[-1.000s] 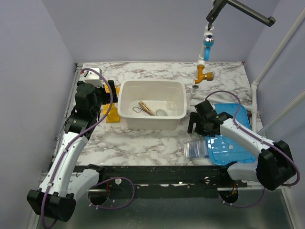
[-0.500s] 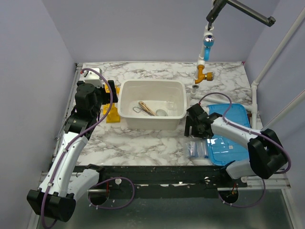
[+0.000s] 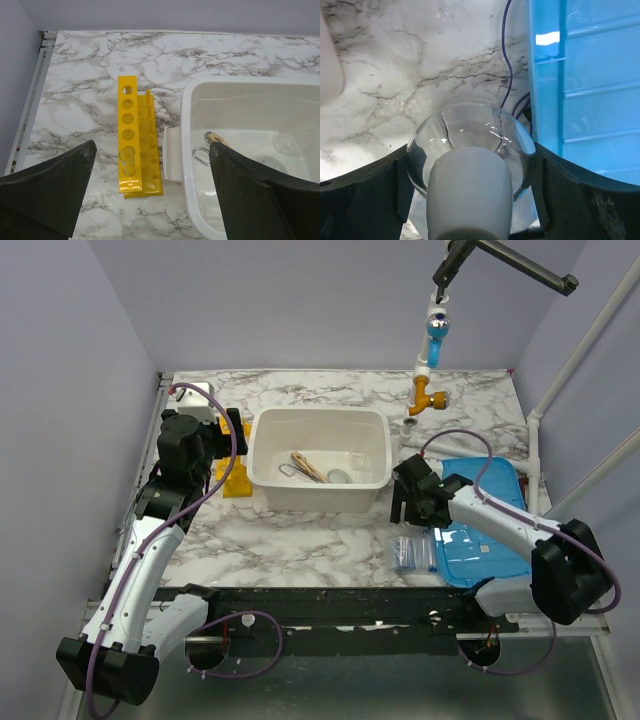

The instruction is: Organize the chemistry lab equipment

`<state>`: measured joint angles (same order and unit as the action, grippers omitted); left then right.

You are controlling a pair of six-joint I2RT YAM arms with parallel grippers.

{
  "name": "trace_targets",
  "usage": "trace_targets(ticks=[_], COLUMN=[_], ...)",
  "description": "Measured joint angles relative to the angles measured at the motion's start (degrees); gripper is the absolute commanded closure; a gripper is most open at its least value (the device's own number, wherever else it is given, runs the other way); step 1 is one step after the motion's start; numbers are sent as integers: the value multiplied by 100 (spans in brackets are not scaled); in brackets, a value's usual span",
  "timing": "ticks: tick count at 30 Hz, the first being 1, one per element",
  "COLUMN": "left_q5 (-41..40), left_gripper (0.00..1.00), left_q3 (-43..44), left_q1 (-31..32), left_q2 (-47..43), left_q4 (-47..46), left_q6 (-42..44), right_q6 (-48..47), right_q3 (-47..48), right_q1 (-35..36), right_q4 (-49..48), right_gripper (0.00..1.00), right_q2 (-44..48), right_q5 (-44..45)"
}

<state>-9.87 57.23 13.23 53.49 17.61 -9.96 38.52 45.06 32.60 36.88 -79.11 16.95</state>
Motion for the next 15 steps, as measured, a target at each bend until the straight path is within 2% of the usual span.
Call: trace_targets(ticks=[6, 15], left_q5=[7, 52], left_gripper=[1, 1], left_q3=[0, 0], left_q1=[0, 0], left_q2=[0, -4], left_q4=[2, 0], left_q6=[-17, -57], right_q6=[-308, -715], right_q3=[682, 2153], right_q1=[-7, -7], right_q4=[758, 2240], right_gripper=[60, 65], right_q2=[549, 560], right_q5=[20, -334])
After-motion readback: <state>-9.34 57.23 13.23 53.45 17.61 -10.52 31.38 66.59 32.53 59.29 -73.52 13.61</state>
